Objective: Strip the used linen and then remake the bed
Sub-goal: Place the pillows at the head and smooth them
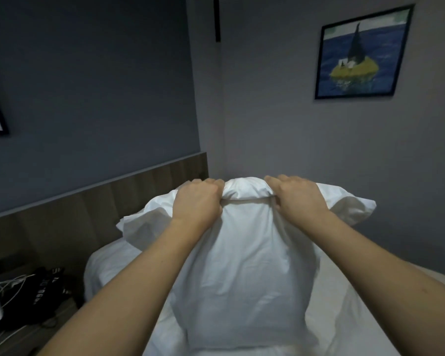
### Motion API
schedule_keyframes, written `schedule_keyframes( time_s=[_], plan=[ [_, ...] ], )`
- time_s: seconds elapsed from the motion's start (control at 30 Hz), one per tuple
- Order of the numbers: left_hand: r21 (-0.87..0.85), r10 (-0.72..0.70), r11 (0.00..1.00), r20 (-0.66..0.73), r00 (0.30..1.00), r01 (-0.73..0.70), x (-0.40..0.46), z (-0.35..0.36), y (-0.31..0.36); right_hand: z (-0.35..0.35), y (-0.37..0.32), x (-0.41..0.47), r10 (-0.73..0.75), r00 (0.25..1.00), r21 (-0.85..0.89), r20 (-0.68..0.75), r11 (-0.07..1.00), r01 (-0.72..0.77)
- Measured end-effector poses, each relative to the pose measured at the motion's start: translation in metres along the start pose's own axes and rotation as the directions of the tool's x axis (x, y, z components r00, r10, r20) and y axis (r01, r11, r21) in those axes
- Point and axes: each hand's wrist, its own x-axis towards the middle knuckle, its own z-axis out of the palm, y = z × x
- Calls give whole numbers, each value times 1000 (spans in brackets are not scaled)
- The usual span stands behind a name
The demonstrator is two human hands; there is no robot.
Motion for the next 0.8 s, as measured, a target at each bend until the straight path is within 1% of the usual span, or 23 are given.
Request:
schedule_keyframes(
  time_s=[0.07, 0.17, 0.27, 0.37, 0.53, 0.6, 0.7, 0.73, 0.8],
  plan=[
    [32, -17, 999, 49, 999, 15, -4, 17, -28, 21, -24, 13, -4, 1000, 29, 18, 1000, 4],
    [37, -15, 999, 49, 999, 13, -6, 45, -69, 54, -53, 35, -17, 1000, 68, 22, 998, 15],
    [69, -40, 997, 62, 997, 35, -3, 68, -109, 86, -78, 70, -68, 998, 60, -17, 996, 69],
    [77, -113, 991, 106, 988, 105, 3, 88, -152, 115, -103, 112, -124, 992, 51, -29, 991, 126],
    [34, -225, 974, 180, 958, 222, 14, 124, -226, 156, -148, 182, -182, 983, 80, 16, 980, 181],
    [22, -247, 968, 204, 947, 248, 19, 139, -253, 170, -165, 206, -201, 979, 92, 38, 976, 197],
    [7, -255, 965, 222, 941, 260, 33, 160, -288, 192, -185, 236, -192, 980, 111, 51, 976, 186],
    [-3, -247, 967, 243, 938, 255, 38, 165, -298, 197, -191, 242, -170, 983, 121, 66, 979, 161],
    [-20, -213, 974, 234, 948, 224, 50, 180, -318, 208, -200, 255, -125, 989, 106, 76, 987, 117]
  ],
)
